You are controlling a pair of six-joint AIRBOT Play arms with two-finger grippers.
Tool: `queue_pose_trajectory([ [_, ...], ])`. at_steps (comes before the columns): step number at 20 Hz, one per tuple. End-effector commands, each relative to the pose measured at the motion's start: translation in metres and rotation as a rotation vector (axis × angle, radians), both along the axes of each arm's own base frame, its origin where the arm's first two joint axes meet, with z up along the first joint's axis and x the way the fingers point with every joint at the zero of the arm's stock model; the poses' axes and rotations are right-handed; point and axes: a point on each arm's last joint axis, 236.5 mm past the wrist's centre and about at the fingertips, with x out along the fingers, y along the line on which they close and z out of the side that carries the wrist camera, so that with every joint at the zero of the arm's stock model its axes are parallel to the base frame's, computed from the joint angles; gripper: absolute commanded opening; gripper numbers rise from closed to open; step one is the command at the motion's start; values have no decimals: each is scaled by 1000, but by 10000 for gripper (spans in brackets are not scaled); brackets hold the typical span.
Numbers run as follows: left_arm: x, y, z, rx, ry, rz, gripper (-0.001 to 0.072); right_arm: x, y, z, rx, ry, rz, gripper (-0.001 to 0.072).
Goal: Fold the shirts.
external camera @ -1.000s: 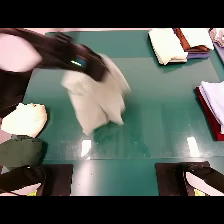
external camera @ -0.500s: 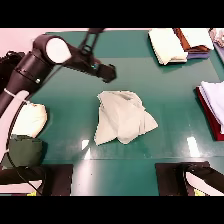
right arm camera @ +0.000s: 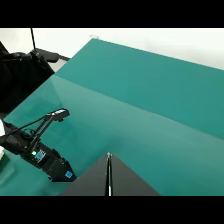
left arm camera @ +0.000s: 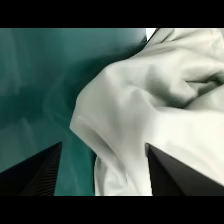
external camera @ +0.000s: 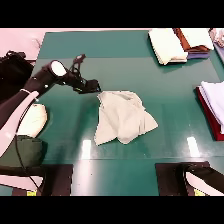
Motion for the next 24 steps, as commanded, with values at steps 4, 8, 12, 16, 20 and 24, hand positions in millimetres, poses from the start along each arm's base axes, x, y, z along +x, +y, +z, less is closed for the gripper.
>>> queue_pose_trajectory([
  [4, -1, -22, -34, -116, 92, 5, 605, 3, -1, -58, 10, 137, -20, 21],
  [8, -1, -25, -31, -134, 92, 6, 185, 5, -2, -113, -1, 260, -26, 20],
  [12, 3, -13, -9, -126, 60, -50, 25, -7, -23, -199, -38, 526, -61, 20],
  [16, 24, 26, 49, -18, -129, -55, 25, -39, -65, -319, 3, 912, -182, 41],
  [20, 24, 36, 64, 34, -184, -65, 26, -62, -59, -428, 188, 1182, -305, 481],
  [24, 22, 35, 63, 34, -178, -70, 26, -35, -1, -472, 414, 1190, -287, 478],
])
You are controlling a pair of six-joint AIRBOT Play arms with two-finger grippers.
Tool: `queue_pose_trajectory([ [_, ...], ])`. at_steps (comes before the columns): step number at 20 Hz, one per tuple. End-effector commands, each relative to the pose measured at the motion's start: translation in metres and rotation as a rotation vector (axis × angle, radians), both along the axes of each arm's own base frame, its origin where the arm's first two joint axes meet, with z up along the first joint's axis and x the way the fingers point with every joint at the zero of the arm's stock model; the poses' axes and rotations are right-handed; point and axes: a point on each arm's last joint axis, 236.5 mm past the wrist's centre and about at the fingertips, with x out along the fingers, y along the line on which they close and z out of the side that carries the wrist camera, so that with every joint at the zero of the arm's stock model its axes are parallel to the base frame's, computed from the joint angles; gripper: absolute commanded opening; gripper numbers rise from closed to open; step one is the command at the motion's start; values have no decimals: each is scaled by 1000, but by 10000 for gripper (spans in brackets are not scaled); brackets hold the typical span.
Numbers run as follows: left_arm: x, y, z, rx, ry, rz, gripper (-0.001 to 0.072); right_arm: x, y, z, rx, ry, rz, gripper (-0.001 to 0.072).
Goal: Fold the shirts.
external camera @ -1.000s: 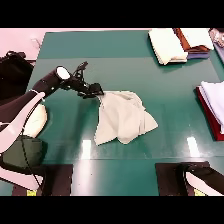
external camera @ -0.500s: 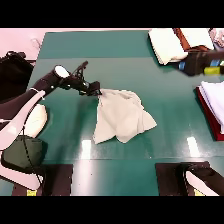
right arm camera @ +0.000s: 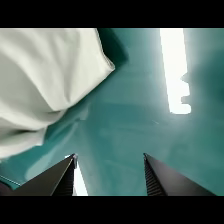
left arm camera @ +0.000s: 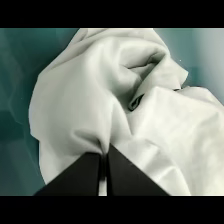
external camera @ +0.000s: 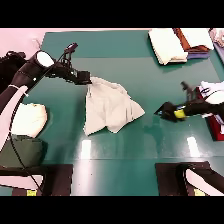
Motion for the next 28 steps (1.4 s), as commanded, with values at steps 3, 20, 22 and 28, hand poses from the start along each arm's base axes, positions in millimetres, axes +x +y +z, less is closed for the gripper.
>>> queue_pose_trajectory([
  [3, -3, 3, 2, 19, -2, -10, 26, 40, 65, -48, 109, -17, -110, 466],
  [20, -128, 29, 360, -98, -816, -23, 25, 61, 0, 342, -217, -930, 166, 17],
  [22, -153, 10, 366, -126, -827, -94, 25, 45, 1, 378, -212, -1006, 139, 17],
  [28, -162, -60, 234, 6, -516, -345, 25, 43, -7, 329, -248, -821, 179, 17],
])
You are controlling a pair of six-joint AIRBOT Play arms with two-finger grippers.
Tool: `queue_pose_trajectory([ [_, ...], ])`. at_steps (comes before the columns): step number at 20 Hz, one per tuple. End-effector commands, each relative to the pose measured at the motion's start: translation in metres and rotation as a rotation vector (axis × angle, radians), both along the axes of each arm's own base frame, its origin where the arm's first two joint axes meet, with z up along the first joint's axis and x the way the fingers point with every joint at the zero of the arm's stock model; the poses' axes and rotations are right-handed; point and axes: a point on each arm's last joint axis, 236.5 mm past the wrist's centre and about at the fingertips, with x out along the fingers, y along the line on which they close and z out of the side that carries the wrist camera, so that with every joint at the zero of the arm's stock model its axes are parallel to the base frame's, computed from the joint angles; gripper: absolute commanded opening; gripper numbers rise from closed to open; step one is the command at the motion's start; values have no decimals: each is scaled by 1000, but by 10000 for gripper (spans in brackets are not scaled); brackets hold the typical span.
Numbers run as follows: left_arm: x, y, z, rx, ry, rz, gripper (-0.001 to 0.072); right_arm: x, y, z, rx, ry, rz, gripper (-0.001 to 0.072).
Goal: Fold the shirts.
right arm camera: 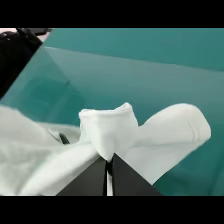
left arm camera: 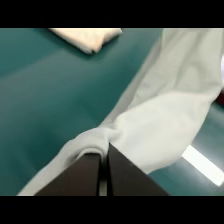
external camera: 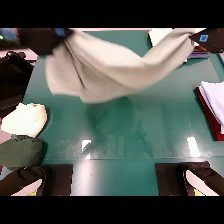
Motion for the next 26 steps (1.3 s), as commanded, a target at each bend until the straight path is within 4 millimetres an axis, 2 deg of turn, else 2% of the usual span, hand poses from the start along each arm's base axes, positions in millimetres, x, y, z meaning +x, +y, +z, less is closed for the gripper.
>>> queue_pose_trajectory([
  [1, -18, -33, -95, 175, 197, -116, 25, -9, -9, -48, -62, 161, -5, 17],
  [4, -42, -46, -202, 323, 430, -188, 27, -12, -10, -99, -67, 297, 3, 18],
  [5, -52, -48, -227, 346, 493, -207, 29, -12, -10, -111, -63, 321, -1, 18],
  [6, -64, -51, -245, 331, 563, -226, 122, -11, -10, -123, -59, 344, -5, 18],
  [7, -71, -54, -253, 309, 608, -236, 460, -11, -10, -132, -55, 362, -9, 17],
  [8, -73, -55, -256, 305, 620, -239, 568, -10, -10, -139, -52, 373, -14, 18],
  [9, -70, -54, -251, 302, 608, -234, 566, -9, -11, -145, -48, 381, -19, 17],
  [10, -62, -52, -238, 276, 587, -215, 568, -8, -11, -148, -47, 385, -23, 18],
  [11, -48, -45, -220, 238, 558, -173, 568, -7, -11, -148, -46, 384, -24, 18],
  [13, -6, -18, -175, 149, 457, -54, 568, -5, -11, -146, -43, 372, -29, 18],
  [14, 18, 2, -164, 112, 425, 25, 568, -4, -12, -145, -42, 367, -32, 18],
  [15, 35, 21, -166, 93, 437, 92, 568, -3, -12, -145, -41, 364, -33, 18],
  [17, 54, 53, -206, 99, 560, 189, 568, -3, -12, -145, -40, 364, -34, 18],
  [19, 59, 66, -267, 111, 713, 234, 567, -2, -12, -144, -40, 361, -35, 18],
  [21, 48, 66, -335, 137, 888, 241, 567, -2, -12, -144, -40, 362, -34, 18],
  [23, 34, 60, -386, 141, 1030, 228, 567, -2, -12, -144, -39, 362, -35, 18],
  [24, 30, 58, -405, 134, 1084, 235, 567, -2, -11, -144, -39, 361, -34, 18],
  [26, 30, 48, -424, 91, 1149, 231, 567, -2, -11, -144, -39, 361, -34, 18],
])
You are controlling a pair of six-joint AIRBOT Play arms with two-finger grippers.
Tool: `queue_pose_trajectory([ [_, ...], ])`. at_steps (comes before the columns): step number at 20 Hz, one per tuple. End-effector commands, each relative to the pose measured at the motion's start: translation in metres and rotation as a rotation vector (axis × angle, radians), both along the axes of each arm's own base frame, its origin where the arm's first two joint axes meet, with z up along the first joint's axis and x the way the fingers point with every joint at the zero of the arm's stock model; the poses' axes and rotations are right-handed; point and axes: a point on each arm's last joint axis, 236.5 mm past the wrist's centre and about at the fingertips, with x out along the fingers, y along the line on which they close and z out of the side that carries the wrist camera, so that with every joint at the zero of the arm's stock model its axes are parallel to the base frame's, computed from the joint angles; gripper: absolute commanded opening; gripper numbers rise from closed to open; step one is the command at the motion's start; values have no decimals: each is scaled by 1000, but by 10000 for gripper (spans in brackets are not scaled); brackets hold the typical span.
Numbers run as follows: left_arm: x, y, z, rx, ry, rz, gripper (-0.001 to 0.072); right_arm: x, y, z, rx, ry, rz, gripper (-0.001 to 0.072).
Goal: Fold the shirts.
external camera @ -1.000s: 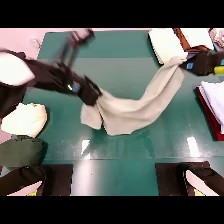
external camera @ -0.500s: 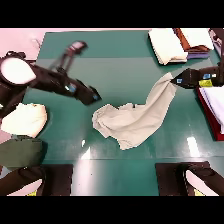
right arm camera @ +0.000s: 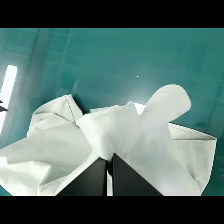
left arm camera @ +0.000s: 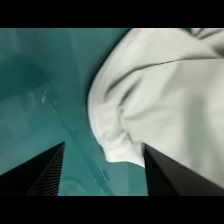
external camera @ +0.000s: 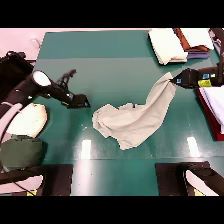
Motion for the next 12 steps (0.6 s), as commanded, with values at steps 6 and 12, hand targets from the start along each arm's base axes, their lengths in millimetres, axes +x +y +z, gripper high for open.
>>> queue_pose_trajectory([
  [6, 1, -41, -49, -77, 51, 19, 567, 0, 0, 0, 1, -1, -1, 18],
  [12, -10, -58, -47, -82, 52, -24, 173, 1, 1, 2, 8, -8, -1, 18],
])
